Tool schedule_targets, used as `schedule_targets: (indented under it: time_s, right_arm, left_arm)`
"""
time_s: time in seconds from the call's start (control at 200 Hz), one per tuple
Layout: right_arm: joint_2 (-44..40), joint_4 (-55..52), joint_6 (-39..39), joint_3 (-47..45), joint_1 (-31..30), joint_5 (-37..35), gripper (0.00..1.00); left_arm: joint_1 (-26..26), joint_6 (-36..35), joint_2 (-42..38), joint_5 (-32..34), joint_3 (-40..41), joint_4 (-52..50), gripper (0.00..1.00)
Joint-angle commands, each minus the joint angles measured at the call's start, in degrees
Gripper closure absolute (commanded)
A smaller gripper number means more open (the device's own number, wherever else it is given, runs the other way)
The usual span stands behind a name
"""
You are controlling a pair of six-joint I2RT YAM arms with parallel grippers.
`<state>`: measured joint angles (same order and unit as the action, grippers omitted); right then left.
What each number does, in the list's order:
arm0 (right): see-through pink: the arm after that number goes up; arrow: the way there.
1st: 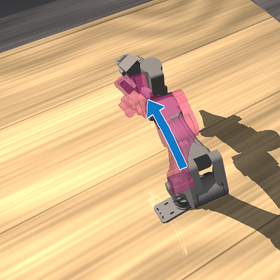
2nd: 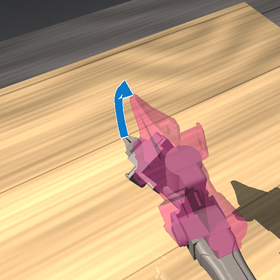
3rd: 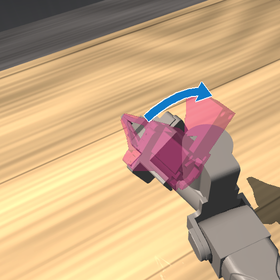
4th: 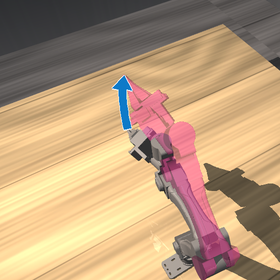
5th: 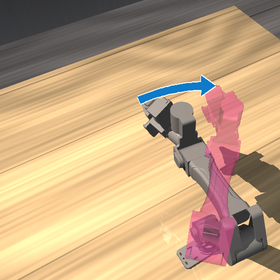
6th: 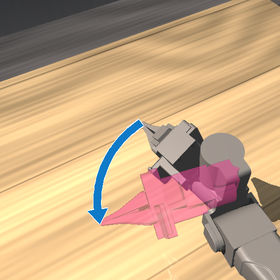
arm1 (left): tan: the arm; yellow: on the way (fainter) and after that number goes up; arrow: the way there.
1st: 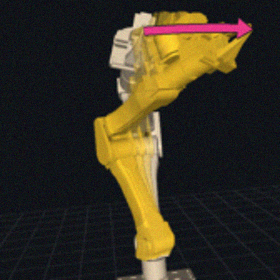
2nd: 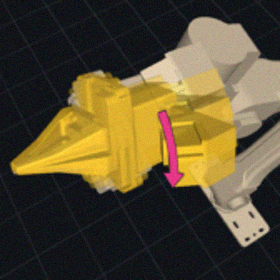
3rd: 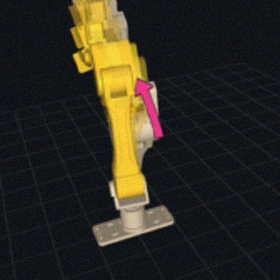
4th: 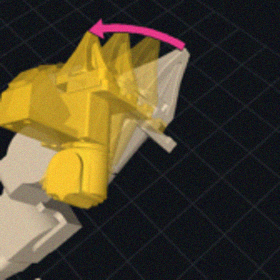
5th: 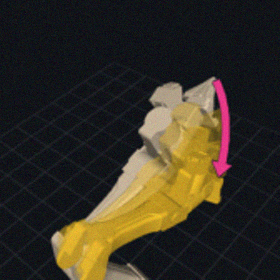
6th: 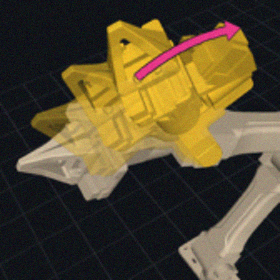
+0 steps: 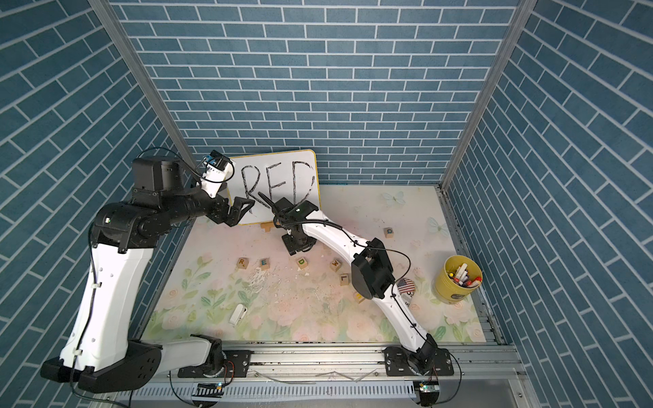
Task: Assemble the uppercase word "red" with letter blocks
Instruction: Place the letter block at the center of the board, then pick up the letter block from the center of the board.
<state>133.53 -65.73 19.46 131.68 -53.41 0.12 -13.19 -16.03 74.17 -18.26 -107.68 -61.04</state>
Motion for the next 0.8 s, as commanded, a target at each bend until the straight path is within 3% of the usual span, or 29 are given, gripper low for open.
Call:
schedule_targets:
  time_s: [0.0, 0.115, 0.255, 0.35, 0.48, 0.795]
  right_arm:
    - [-3.46, -1.65, 1.73, -0.44, 1.27, -0.39, 0.46]
    - [-7.44, -2.13, 6.89, -6.21, 5.64, -4.78, 0.51]
    - [-21.75, 5.52, 11.08, -23.1, 11.88, -5.2, 0.56]
    - [-30.37, 8.0, 12.25, -31.46, 14.82, -6.91, 0.58]
    - [-38.96, 8.78, 12.27, -38.24, 15.76, -9.33, 0.59]
    - [-50.03, 10.1, 15.13, -50.37, 15.92, -12.36, 0.61]
  left_arm:
    - [0.28, -2.1, -0.35, -0.56, 2.04, -3.25, 0.01]
    - [0.1, -3.69, 0.29, -4.14, 6.38, -3.91, 0.01]
    - [-0.7, -5.12, 4.16, -5.31, 10.78, -5.23, 0.01]
    - [-4.33, -6.63, 6.58, -2.18, 15.85, -3.56, 0.01]
    - [-10.53, -9.98, 10.89, 4.53, 21.64, 1.74, 0.01]
    - [-15.47, -13.27, 28.11, 2.88, 19.96, 4.9, 0.06]
